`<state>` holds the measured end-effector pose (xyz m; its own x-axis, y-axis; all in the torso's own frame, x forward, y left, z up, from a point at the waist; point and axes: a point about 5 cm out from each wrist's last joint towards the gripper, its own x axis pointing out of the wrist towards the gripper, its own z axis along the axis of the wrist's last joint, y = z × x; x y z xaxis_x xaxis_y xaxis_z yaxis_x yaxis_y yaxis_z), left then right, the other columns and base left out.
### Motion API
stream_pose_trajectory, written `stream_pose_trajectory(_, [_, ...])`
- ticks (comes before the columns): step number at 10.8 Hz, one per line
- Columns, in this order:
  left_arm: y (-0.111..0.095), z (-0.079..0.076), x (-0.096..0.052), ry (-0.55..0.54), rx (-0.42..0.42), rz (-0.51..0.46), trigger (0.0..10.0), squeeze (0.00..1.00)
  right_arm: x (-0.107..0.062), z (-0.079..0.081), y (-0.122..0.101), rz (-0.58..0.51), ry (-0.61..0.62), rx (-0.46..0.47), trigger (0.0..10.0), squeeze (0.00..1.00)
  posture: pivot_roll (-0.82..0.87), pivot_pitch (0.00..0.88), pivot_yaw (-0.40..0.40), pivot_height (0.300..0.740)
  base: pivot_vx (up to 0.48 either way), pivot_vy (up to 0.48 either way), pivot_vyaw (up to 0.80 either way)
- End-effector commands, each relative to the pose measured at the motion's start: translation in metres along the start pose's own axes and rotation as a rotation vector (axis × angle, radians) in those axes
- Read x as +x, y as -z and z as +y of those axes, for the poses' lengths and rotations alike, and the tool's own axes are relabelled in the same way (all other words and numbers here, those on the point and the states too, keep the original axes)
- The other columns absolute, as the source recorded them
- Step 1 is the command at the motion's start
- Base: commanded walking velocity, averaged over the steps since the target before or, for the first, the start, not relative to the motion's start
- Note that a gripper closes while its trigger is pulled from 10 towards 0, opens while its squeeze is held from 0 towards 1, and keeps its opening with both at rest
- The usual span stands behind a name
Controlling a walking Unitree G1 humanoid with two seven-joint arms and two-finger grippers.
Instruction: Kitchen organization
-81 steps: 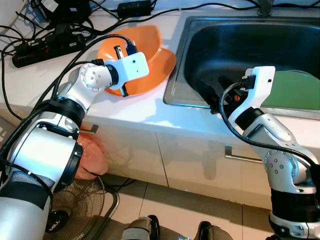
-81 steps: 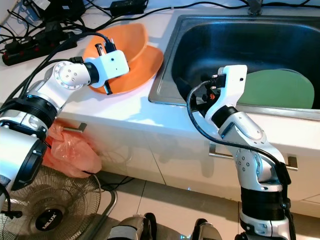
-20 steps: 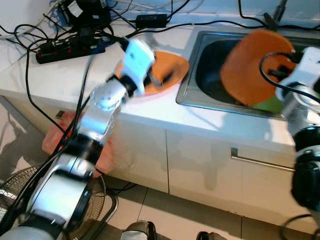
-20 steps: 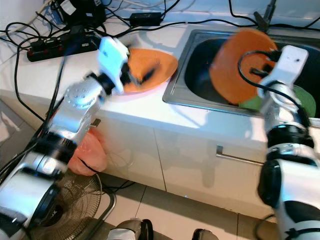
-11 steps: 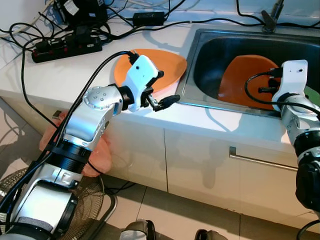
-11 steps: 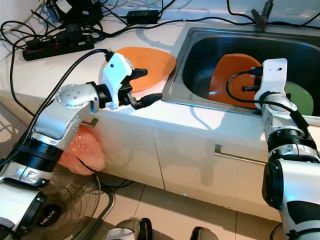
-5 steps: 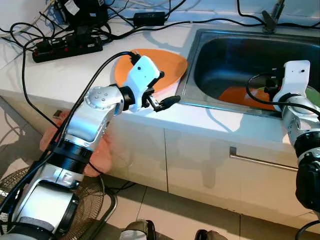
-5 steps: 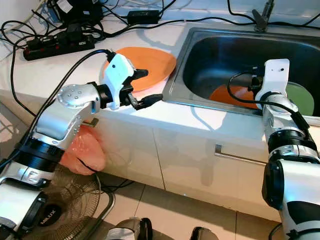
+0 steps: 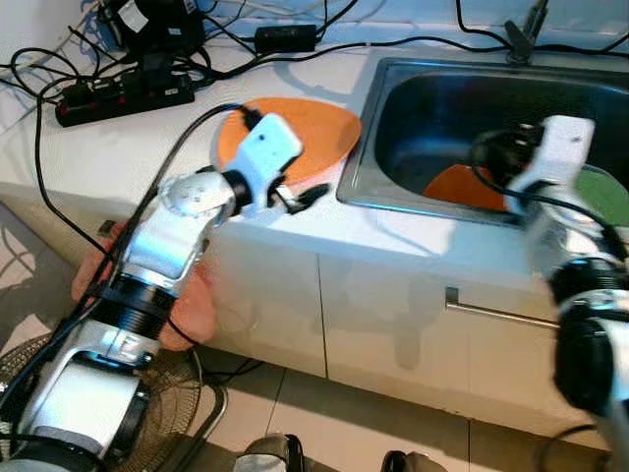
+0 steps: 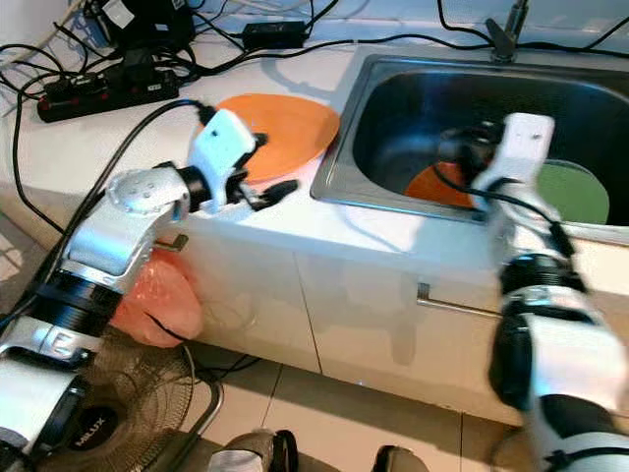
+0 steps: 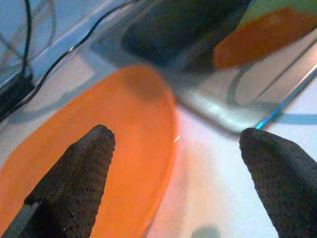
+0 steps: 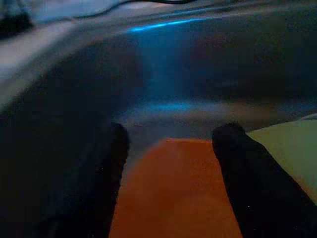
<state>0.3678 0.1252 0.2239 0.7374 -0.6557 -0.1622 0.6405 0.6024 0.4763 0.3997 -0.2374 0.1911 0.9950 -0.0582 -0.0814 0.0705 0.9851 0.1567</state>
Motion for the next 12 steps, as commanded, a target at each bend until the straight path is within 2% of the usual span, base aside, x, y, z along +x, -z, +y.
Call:
stream_pose_trajectory(1, [0.006,0.007,-0.003,-0.030,0.028,0.034,10.0,1.00,0.000,0.009,0.004,0.003,-0.017,0.052,10.0,1.00,0.16,0.077,0.085,0.740,0.000,0.000,0.00])
stream_pose_trajectory(2, [0.012,0.007,-0.003,-0.047,0.095,0.060,10.0,1.00,-0.002,0.015,0.002,-0.013,-0.017,0.137,10.0,1.00,0.16,0.070,0.081,0.740,0.000,0.000,0.00])
stream_pose_trajectory(3, [0.022,0.007,-0.004,-0.056,0.165,0.095,10.0,1.00,-0.008,0.025,0.004,-0.027,-0.038,0.260,10.0,0.49,0.15,0.068,0.085,0.740,0.000,0.000,0.00])
stream_pose_trajectory(4, [0.024,0.007,-0.004,-0.054,0.167,0.100,10.0,1.00,-0.011,0.029,0.007,-0.031,-0.038,0.291,10.0,0.00,0.15,0.067,0.086,0.740,0.000,0.000,0.00])
stream_pose_trajectory(5, [0.030,0.010,-0.003,-0.065,0.217,0.124,10.0,1.00,-0.020,0.035,0.029,0.010,0.020,0.391,10.0,0.00,0.15,0.065,0.091,0.740,0.000,0.000,0.00])
stream_pose_trajectory(7, [0.034,0.015,-0.002,-0.068,0.341,0.158,10.0,1.00,-0.028,0.046,0.036,0.023,0.018,0.448,10.0,0.00,0.15,0.064,0.091,0.740,0.000,0.000,0.00])
stream_pose_trajectory(8, [0.038,0.017,-0.001,-0.055,0.420,0.198,10.0,0.50,-0.032,0.055,0.034,0.027,0.000,0.489,10.0,0.00,0.15,0.063,0.089,0.740,0.000,0.000,0.00])
stream_pose_trajectory(9, [0.040,0.023,-0.001,-0.076,0.484,0.219,10.0,0.00,-0.035,0.061,0.030,-0.004,0.003,0.488,10.0,0.00,0.15,0.063,0.088,0.740,0.000,0.000,0.00])
stream_pose_trajectory(12, [0.041,0.031,0.005,-0.132,0.499,0.250,10.0,0.00,-0.043,0.077,0.019,-0.033,-0.032,0.506,10.0,0.00,0.14,0.065,0.091,0.740,0.000,0.000,0.00])
